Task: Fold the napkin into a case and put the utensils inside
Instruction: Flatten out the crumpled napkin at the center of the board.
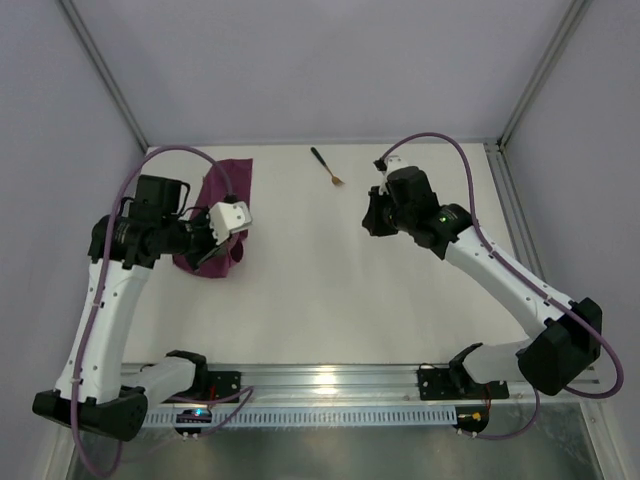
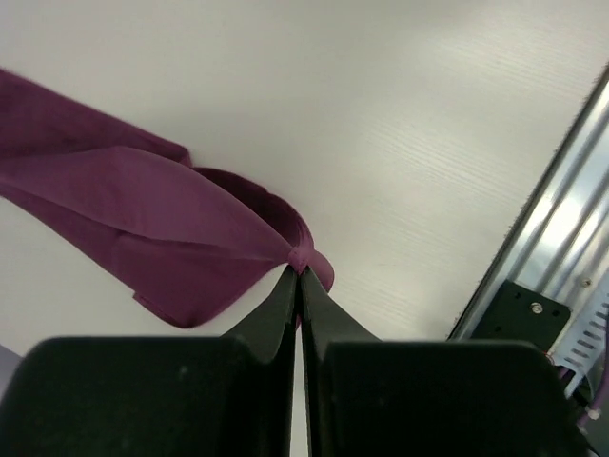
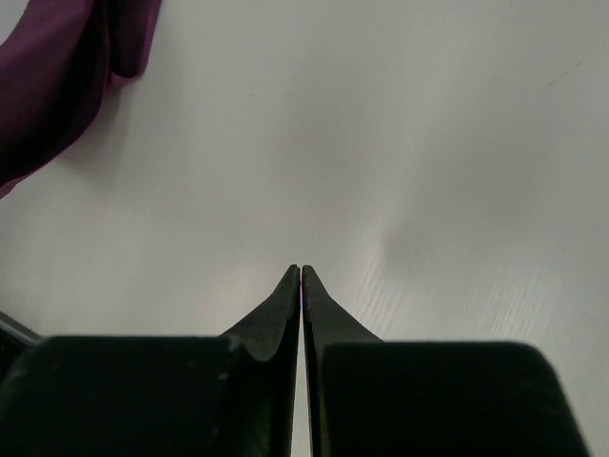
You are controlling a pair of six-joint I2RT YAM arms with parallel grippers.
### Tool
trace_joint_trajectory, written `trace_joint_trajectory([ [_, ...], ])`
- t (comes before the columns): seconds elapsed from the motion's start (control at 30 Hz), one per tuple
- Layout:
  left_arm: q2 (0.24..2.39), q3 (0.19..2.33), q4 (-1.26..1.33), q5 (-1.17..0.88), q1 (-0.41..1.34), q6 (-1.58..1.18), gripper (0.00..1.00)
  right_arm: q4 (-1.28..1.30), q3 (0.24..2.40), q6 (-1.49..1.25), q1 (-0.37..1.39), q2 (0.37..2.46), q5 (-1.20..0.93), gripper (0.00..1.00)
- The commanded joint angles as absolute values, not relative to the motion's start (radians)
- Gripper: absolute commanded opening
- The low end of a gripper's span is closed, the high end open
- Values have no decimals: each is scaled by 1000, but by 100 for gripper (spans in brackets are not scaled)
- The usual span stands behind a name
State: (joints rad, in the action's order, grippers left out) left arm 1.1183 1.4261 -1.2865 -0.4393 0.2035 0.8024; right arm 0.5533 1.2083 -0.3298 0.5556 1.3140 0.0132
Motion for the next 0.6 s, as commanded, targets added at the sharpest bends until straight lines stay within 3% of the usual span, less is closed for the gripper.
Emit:
trace_joint_trajectory([
  [0.0, 1055, 1590, -1643, -677, 207, 897, 0, 413, 1227, -396, 571, 1341, -92, 6],
  [0.2, 1080, 1761, -1664, -752, 301, 804, 0, 408, 1203, -446, 578, 1377, -120, 16],
  [0.4, 955, 1392, -1510, -412, 301, 789, 0, 430, 1175, -443, 659, 1468, -71, 38],
  [0.57, 888, 1100, -1355, -200, 267, 744, 0, 399, 1201, -454, 748, 1607, -98, 43],
])
